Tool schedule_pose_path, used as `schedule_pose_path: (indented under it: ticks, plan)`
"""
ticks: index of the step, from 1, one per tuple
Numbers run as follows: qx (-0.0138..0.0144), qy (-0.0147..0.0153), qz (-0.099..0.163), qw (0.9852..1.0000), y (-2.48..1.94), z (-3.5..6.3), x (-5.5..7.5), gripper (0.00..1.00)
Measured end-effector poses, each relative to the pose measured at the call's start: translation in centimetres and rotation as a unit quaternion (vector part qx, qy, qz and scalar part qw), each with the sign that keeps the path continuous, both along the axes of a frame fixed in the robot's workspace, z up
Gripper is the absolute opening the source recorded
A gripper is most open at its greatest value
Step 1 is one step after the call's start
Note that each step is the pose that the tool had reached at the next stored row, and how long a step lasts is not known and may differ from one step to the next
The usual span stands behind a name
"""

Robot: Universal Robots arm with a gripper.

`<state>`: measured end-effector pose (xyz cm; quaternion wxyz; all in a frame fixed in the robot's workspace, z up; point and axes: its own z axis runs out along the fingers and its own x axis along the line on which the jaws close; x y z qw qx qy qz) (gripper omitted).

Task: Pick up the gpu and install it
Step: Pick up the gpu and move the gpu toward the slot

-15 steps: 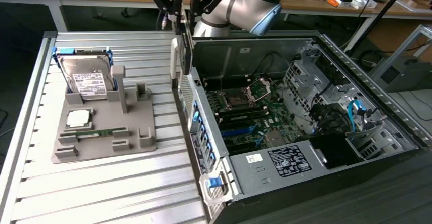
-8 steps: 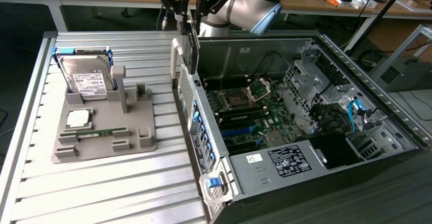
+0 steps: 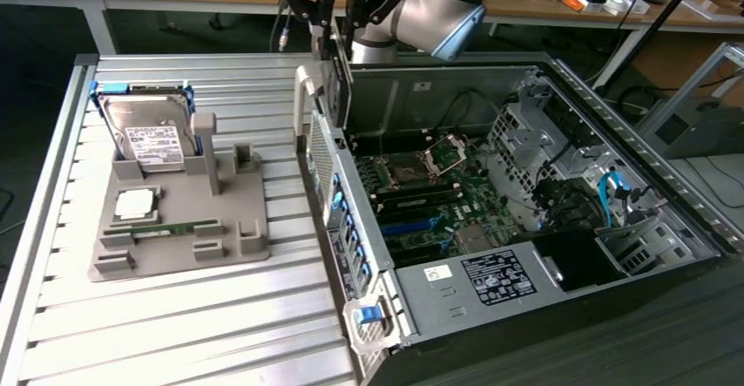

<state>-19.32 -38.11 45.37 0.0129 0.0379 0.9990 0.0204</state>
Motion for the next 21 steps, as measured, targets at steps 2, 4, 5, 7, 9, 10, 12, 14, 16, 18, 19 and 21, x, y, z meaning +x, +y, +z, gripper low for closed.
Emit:
schedule_pose_path:
  ticks: [2,4,5,7,9,10,12,14,16,18,19,21]
  plan:
    - [0.0,0.0,0.0,1.0,0.0,0.0,0.3,0.27]
    - [0.0,0.0,0.0,1.0,0.0,0.0,0.7,0.27]
    - [0.0,0.0,0.0,1.0,0.0,0.0,0.9,0.27]
    - [-0.0001,0.0,0.0,1.0,0.0,0.0,1.0,0.27]
    - [-0.0001,0.0,0.0,1.0,0.0,0.0,1.2,0.27]
    - [-0.0002,0.0,0.0,1.0,-0.01,0.0,1.3,0.27]
    - [-0.0003,0.0,0.0,1.0,-0.02,0.0,1.4,0.27]
    - [-0.0004,0.0,0.0,1.0,-0.03,-0.01,1.6,0.27]
    - [-0.0005,0.0001,0.0,1.0,-0.05,-0.03,1.8,0.27]
    - [-0.0006,0.0001,0.0,1.0,-0.07,-0.05,2.0,0.27]
    - [-0.0007,0.0,0.0,1.0,-0.09,-0.06,2.1,0.27]
    - [-0.001,0.0001,0.0,1.0,-0.15,-0.07,2.2,0.27]
